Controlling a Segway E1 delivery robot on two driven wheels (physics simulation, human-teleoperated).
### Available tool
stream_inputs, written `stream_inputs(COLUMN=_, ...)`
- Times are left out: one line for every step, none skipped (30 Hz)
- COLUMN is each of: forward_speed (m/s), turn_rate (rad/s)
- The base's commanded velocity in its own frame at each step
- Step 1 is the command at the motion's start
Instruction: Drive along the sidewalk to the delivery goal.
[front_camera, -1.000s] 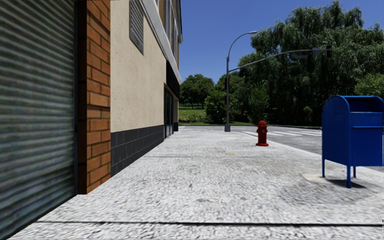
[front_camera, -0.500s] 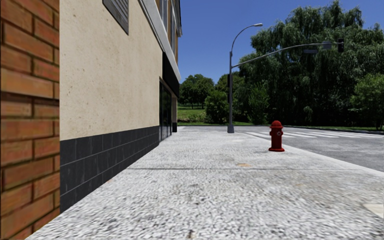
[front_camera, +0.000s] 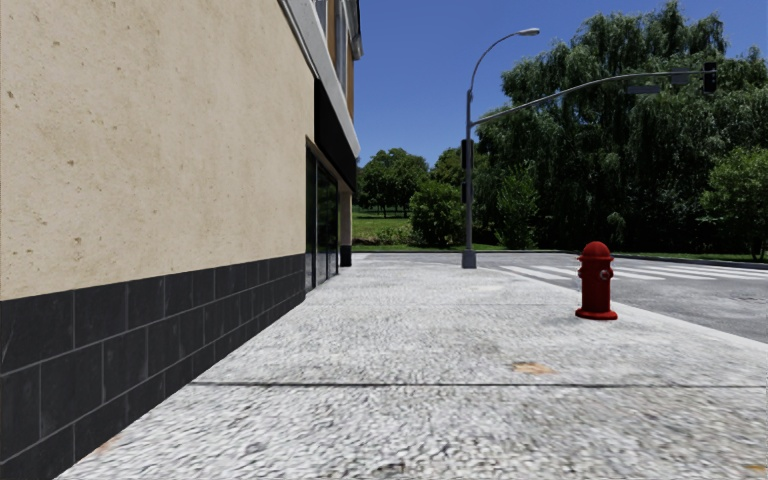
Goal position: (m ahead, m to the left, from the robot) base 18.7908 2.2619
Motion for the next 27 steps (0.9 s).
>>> stream_inputs(forward_speed=2.0, turn_rate=0.0)
stream_inputs(forward_speed=2.0, turn_rate=0.0)
stream_inputs(forward_speed=2.0, turn_rate=0.0)
stream_inputs(forward_speed=2.0, turn_rate=0.0)
stream_inputs(forward_speed=2.0, turn_rate=0.0)
stream_inputs(forward_speed=2.0, turn_rate=0.0)
stream_inputs(forward_speed=2.0, turn_rate=0.0)
stream_inputs(forward_speed=2.0, turn_rate=0.0)
stream_inputs(forward_speed=2.0, turn_rate=0.0)
stream_inputs(forward_speed=2.0, turn_rate=0.0)
stream_inputs(forward_speed=2.0, turn_rate=0.0)
stream_inputs(forward_speed=2.0, turn_rate=0.0)
stream_inputs(forward_speed=2.0, turn_rate=0.0)
stream_inputs(forward_speed=2.0, turn_rate=0.0)
stream_inputs(forward_speed=2.0, turn_rate=0.0)
stream_inputs(forward_speed=2.0, turn_rate=0.0)
stream_inputs(forward_speed=2.0, turn_rate=0.0)
stream_inputs(forward_speed=2.0, turn_rate=0.0)
stream_inputs(forward_speed=2.0, turn_rate=0.0)
stream_inputs(forward_speed=2.0, turn_rate=0.0)
stream_inputs(forward_speed=2.0, turn_rate=0.0)
stream_inputs(forward_speed=2.0, turn_rate=0.0)
stream_inputs(forward_speed=2.0, turn_rate=0.0)
stream_inputs(forward_speed=2.0, turn_rate=0.0)
stream_inputs(forward_speed=2.0, turn_rate=0.0)
stream_inputs(forward_speed=2.0, turn_rate=0.0)
stream_inputs(forward_speed=2.0, turn_rate=0.0)
